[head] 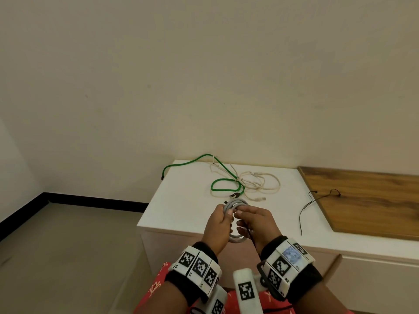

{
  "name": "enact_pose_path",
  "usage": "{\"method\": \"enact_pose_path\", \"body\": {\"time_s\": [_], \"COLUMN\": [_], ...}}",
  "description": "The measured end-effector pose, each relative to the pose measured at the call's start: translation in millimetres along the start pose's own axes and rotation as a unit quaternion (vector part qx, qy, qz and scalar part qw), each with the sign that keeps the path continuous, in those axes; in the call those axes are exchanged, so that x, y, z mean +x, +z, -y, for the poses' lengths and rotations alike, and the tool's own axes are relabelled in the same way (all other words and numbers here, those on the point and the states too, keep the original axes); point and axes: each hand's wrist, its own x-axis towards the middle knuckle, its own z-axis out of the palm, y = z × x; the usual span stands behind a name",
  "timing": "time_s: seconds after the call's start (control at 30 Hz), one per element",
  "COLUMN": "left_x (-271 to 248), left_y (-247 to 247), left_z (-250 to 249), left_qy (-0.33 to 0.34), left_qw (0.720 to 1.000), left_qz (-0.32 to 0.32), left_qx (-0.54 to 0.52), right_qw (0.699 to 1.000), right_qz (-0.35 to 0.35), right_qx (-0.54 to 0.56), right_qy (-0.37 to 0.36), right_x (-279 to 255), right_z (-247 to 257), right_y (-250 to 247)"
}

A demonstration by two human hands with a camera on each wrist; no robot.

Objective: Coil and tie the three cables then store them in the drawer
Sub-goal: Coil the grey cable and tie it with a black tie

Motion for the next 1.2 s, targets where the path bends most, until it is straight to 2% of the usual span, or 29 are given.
{"method": "enact_pose_path", "body": {"time_s": [0.2,0.3,0.47,0.57,0.7,0.77,0.87,0.97,1.03,1.13,1.2], "left_x": [-4,-5,-6,-7,-8,-7,-6,-8,-12,-18,-21], "left_y": [2,0,-9,-16,-22,-24,-27,-26,-22,-15,-12], "left_z": [6,6,5,2,-4,-6,-8,-10,-14,-19,-21], "left_qy": [0.008,0.024,0.007,-0.009,-0.016,-0.022,-0.034,-0.033,-0.030,-0.021,-0.016], "left_qw": [1.000,0.999,1.000,0.999,0.999,0.998,0.997,0.998,0.998,0.998,0.998], "left_qz": [-0.002,-0.003,-0.025,-0.032,-0.031,-0.034,-0.038,-0.025,-0.006,0.025,0.040], "left_qx": [0.007,0.020,0.017,0.000,-0.030,-0.045,-0.054,-0.054,-0.052,-0.054,-0.052], "right_qw": [0.998,0.998,0.998,0.989,0.962,0.948,0.915,0.900,0.921,0.961,0.976], "right_qz": [-0.010,0.014,0.061,0.119,0.204,0.210,0.203,0.207,0.210,0.159,0.130], "right_qx": [0.064,0.050,-0.021,-0.073,-0.157,-0.193,-0.242,-0.230,-0.180,-0.132,-0.118], "right_qy": [0.028,0.035,0.010,-0.037,-0.094,-0.141,-0.249,-0.307,-0.274,-0.184,-0.131], "right_x": [-3,-4,-12,-17,-27,-33,-45,-58,-59,-55,-52], "right_z": [-2,-1,6,12,19,22,26,33,37,37,35], "right_y": [-4,-3,-4,-9,-19,-24,-32,-35,-33,-32,-34]}}
